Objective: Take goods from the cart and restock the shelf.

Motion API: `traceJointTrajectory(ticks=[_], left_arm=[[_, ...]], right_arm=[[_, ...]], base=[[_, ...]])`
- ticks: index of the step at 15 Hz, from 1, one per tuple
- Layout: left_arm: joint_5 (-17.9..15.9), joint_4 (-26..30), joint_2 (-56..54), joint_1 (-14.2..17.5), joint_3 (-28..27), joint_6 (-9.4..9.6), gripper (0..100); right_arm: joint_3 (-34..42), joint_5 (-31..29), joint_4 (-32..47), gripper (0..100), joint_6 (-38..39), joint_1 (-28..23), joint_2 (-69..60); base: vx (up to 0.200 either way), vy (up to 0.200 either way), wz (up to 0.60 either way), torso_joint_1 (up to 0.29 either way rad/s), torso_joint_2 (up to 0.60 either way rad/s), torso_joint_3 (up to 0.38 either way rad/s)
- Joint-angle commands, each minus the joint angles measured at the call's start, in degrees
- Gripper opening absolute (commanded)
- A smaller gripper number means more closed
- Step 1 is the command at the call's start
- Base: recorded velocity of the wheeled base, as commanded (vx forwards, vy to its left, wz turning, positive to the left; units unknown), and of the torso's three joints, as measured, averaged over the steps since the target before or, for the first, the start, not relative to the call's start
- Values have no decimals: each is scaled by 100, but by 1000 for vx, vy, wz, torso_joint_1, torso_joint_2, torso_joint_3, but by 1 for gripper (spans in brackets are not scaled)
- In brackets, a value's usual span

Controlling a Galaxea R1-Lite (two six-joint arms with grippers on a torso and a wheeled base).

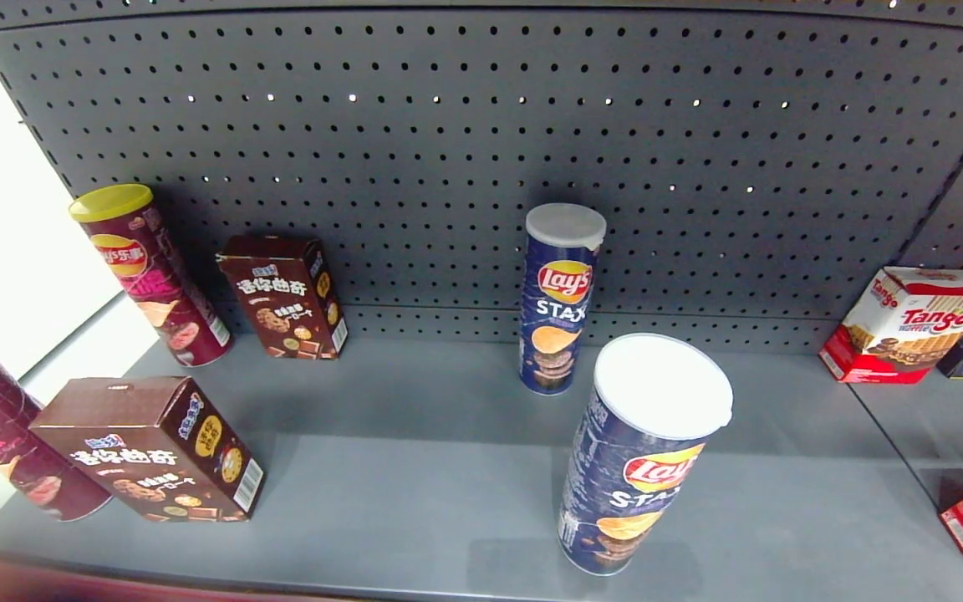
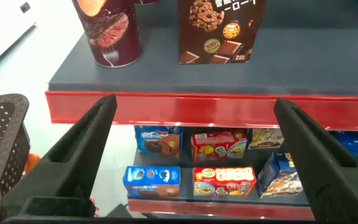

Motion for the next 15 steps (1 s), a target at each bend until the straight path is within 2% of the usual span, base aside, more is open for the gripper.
traceJointTrajectory(ticks=[1,2,4,6,7,11,15], left_arm=[[0,-2,10,1,0,-3,100],[0,-2,10,1,0,-3,100],[0,-2,10,1,0,-3,100],[0,-2,10,1,0,-12,100],[-8,-2,10,1,0,-12,100],[-8,-2,10,1,0,-21,100],[-8,-2,10,1,0,-21,100]], right_arm=[[-1351,1058,188,100,-286,638,2489],[-1439,1032,179,100,-611,910,2981],[-1404,997,118,100,-699,1183,3473],[-1219,953,-286,100,-699,1578,4001],[-1052,803,-770,100,-690,1763,4361],[-815,636,-1042,100,-523,2097,4721],[-754,399,-1798,100,-470,2317,5336]], base=[[0,0,0,0,0,0],[0,0,0,0,0,0],[0,0,0,0,0,0],[0,0,0,0,0,0],[0,0,0,0,0,0],[0,0,0,0,0,0],[0,0,0,0,0,0]])
